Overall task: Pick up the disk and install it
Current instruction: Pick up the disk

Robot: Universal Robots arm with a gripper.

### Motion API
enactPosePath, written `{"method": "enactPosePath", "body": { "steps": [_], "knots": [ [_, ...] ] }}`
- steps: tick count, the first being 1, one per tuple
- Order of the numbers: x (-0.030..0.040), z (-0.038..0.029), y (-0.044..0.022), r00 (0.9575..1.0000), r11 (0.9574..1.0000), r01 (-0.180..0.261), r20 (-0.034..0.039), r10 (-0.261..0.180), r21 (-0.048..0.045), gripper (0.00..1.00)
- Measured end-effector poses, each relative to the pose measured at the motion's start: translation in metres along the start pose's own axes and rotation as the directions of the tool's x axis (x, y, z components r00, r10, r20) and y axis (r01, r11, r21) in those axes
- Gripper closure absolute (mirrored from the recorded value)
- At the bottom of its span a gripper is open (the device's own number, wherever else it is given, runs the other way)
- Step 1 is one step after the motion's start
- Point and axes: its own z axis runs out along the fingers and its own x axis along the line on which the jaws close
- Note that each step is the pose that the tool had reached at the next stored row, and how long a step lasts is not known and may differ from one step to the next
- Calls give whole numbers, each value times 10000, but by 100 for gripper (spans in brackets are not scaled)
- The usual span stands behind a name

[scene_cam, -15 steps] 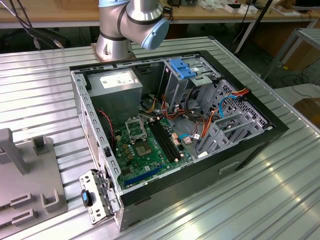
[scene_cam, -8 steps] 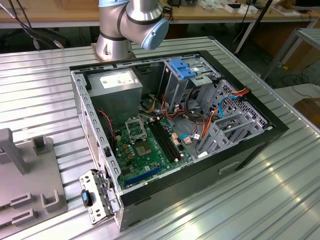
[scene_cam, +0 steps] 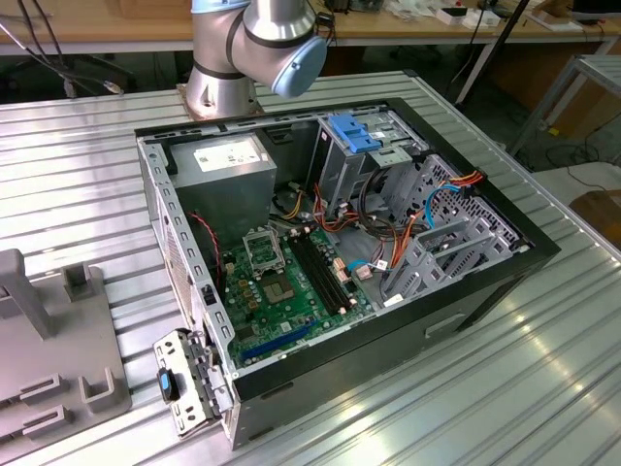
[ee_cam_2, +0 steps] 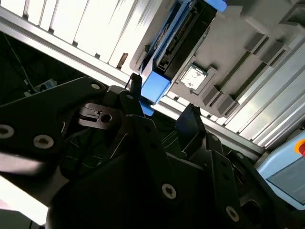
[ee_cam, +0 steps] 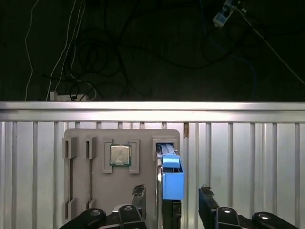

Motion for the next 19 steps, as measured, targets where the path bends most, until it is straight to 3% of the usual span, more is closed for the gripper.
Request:
{"method": "enactPosePath", "body": {
  "steps": [2,7,8,19],
  "knots": [
    [2,9,20,10000,9999,6,0,-6,105,44],
    [53,118,36,10000,9999,7,-1,-7,113,44],
    [61,168,37,10000,9999,6,1,-6,115,44],
    [62,181,36,10000,9999,7,0,-7,114,44]
  ]
}}
